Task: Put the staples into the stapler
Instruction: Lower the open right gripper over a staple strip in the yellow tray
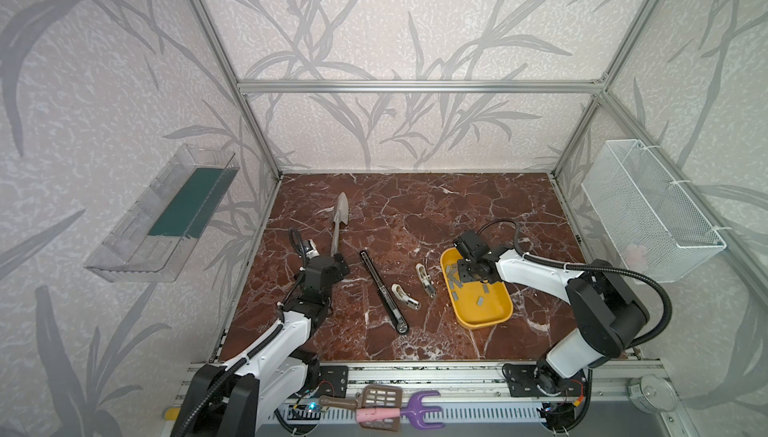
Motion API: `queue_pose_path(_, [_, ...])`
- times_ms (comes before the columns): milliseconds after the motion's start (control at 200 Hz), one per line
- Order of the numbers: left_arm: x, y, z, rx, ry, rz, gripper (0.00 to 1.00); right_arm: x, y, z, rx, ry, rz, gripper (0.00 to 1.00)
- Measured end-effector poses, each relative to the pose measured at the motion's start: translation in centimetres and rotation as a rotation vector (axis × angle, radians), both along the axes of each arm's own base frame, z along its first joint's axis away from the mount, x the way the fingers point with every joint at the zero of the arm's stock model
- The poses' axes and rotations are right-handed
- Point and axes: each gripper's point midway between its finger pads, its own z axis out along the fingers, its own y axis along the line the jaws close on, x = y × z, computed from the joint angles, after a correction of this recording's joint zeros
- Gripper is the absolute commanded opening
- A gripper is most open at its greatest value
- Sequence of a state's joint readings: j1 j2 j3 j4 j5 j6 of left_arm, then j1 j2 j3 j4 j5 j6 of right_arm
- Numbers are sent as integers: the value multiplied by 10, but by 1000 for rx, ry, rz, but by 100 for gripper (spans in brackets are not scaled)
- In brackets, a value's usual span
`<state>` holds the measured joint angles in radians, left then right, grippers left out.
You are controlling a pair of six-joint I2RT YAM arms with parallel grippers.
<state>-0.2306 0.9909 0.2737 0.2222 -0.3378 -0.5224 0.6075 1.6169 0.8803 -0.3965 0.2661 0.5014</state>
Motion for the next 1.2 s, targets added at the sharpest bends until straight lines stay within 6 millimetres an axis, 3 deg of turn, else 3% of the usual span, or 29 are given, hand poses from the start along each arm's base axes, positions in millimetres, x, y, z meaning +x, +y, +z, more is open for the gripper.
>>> queue_pose_path(755, [1,-2,3,-7,-13,-7,99,-2,-4,-5,-17,15,-28,47])
queue_pose_path(1200, [2,-2,5,-10,-24,-8,99,-14,-13,-5,-23,23,-29,46])
